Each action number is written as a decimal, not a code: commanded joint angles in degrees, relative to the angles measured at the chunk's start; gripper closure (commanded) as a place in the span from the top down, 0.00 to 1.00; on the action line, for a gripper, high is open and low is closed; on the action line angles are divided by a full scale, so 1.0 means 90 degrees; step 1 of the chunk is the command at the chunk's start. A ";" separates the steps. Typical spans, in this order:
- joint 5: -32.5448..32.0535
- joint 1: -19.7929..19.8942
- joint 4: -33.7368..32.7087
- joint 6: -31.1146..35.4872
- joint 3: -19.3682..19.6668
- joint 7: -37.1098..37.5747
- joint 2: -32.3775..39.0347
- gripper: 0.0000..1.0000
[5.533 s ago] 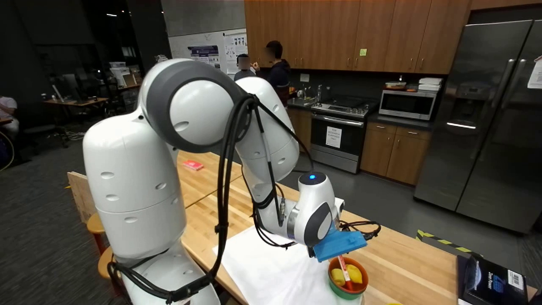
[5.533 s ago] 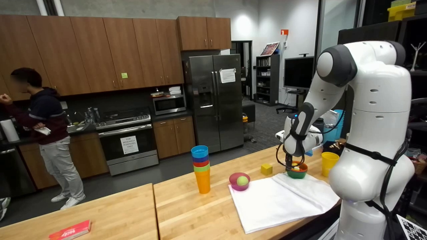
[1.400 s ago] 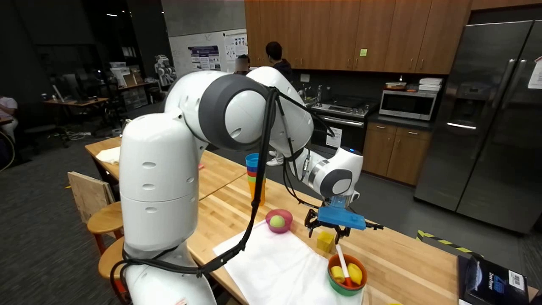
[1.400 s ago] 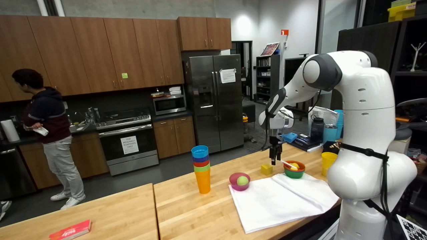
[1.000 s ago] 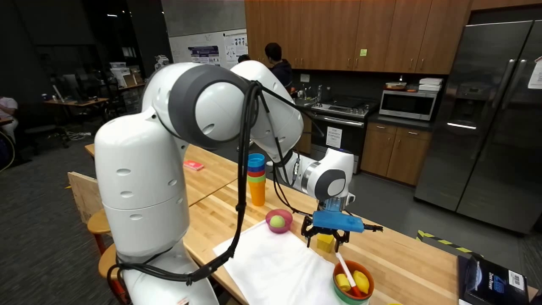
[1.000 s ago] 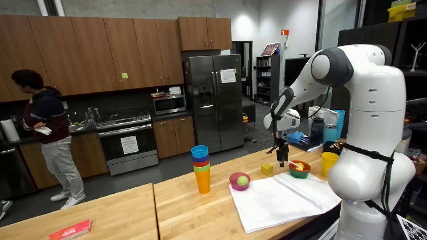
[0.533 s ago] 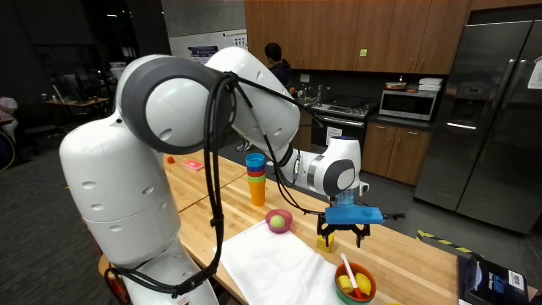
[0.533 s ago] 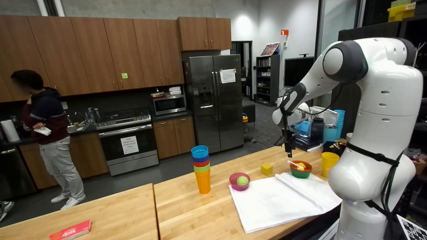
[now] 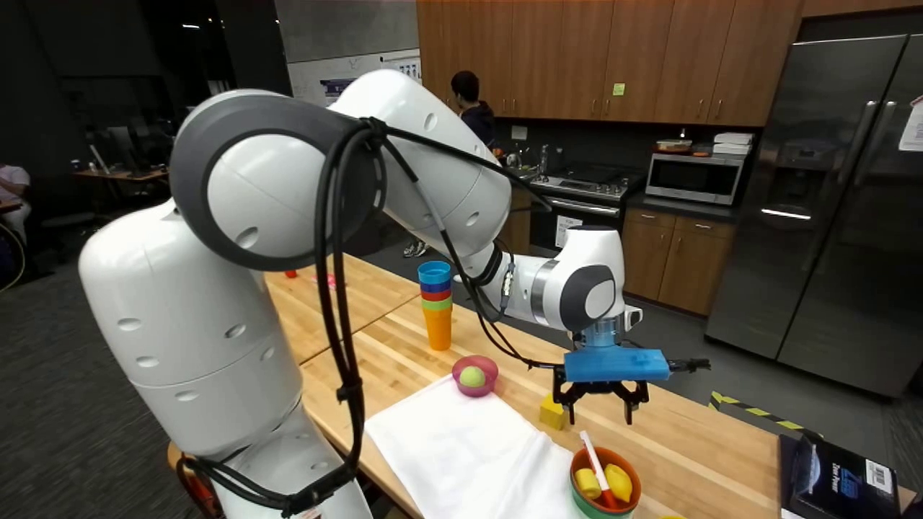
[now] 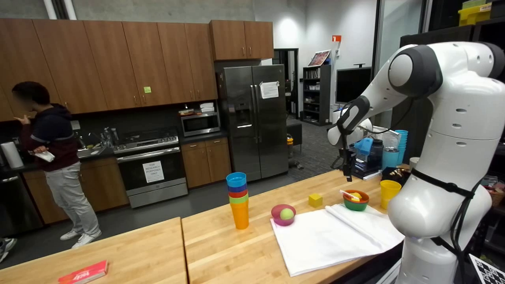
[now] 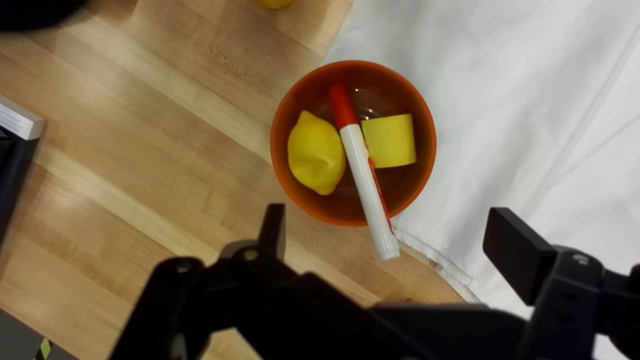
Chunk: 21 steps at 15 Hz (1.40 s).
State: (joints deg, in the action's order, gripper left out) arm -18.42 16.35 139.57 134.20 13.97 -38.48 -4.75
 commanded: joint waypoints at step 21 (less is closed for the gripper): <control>-0.0565 0.0177 0.0775 0.0723 0.0438 0.0137 -0.0044 1.00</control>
State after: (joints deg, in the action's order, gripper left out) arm -21.18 17.04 145.04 137.81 16.81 -38.22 -4.71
